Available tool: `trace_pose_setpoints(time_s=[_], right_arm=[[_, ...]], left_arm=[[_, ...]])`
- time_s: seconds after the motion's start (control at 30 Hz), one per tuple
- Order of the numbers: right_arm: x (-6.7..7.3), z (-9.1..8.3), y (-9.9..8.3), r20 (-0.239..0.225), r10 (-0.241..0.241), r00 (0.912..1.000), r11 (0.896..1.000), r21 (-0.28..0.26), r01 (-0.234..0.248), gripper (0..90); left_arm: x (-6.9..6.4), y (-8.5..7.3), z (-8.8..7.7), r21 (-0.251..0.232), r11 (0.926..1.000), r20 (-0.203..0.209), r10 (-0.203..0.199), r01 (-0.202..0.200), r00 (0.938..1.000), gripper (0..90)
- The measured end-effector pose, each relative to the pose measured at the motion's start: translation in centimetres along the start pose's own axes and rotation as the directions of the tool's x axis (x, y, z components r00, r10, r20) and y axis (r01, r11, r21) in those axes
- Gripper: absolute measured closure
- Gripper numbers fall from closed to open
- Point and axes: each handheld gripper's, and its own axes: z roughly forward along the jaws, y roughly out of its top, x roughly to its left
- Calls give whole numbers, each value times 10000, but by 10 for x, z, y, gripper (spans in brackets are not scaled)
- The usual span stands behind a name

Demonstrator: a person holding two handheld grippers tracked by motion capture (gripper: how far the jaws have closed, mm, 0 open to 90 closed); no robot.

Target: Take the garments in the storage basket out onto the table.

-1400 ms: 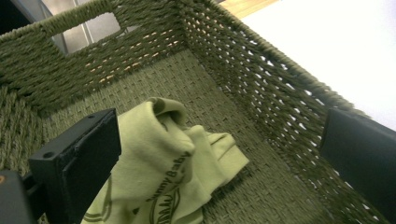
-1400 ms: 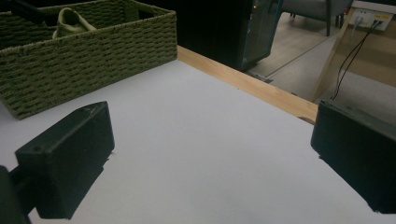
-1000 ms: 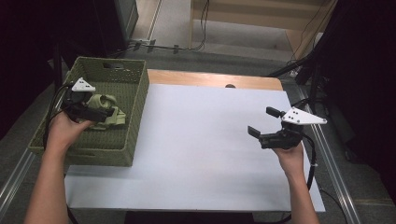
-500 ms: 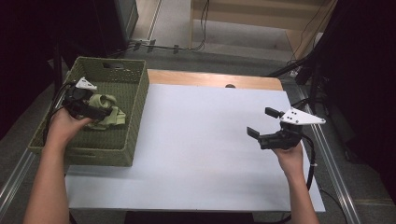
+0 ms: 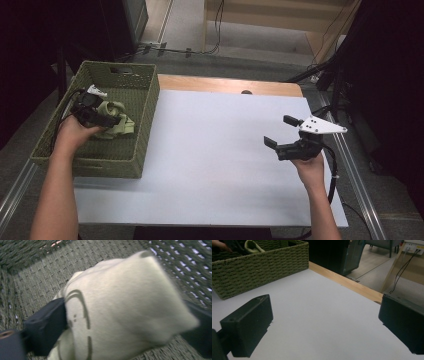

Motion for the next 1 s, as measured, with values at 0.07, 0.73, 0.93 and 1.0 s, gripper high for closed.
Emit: trace_pose_setpoints(time_s=[0.07, 0.73, 0.93, 1.0], right_arm=[[0, 0, 0, 42, -30, 10000, 10000, 4, 30, 0], [1, 2, -1, -4, -49, 10000, 10000, 71, 49, 0], [1, 2, -1, 8, -89, 10000, 9999, 67, 89, 0], [1, 2, -1, 16, -97, 10000, 9999, 65, 97, 0]], left_arm=[[0, 0, 2, 115, 9999, -23, 34, -34, 10000, 83], [0, -2, 12, 1184, 9928, -600, 248, -175, 9979, 415], [-3, 1, 13, 1455, 9887, -686, 455, -352, 9966, 524], [-3, 1, 13, 1481, 9885, -736, 406, -294, 9965, 568]])
